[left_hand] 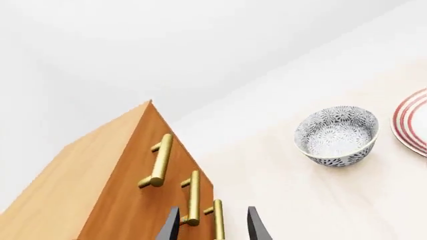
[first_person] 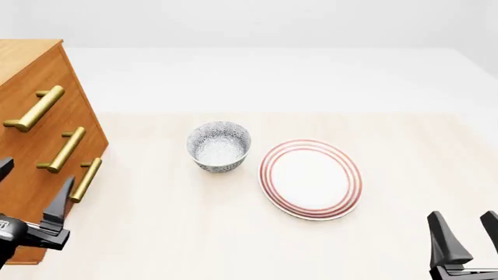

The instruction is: Open the top drawer of the cabinet.

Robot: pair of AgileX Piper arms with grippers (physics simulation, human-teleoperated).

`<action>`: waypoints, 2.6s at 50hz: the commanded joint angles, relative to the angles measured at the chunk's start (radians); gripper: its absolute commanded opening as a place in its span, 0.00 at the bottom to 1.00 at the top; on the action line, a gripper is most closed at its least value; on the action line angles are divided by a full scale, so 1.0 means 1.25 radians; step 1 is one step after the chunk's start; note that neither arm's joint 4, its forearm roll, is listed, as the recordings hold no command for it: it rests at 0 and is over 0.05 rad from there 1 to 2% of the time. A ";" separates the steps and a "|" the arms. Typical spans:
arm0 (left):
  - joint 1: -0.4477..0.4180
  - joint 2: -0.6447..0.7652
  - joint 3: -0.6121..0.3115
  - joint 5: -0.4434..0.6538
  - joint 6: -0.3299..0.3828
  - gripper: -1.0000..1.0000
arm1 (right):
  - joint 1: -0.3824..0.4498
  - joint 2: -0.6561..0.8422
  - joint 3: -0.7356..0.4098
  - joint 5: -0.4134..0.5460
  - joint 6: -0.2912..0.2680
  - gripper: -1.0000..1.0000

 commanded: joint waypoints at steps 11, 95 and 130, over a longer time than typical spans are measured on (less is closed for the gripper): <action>-0.005 0.136 -0.100 0.029 0.207 1.00 | 0.000 -0.001 0.000 0.001 0.000 1.00; 0.141 0.525 -0.086 -0.464 0.771 1.00 | 0.000 -0.001 0.000 0.001 0.000 1.00; 0.223 0.620 -0.097 -0.537 0.734 1.00 | 0.000 -0.001 0.000 0.001 0.000 1.00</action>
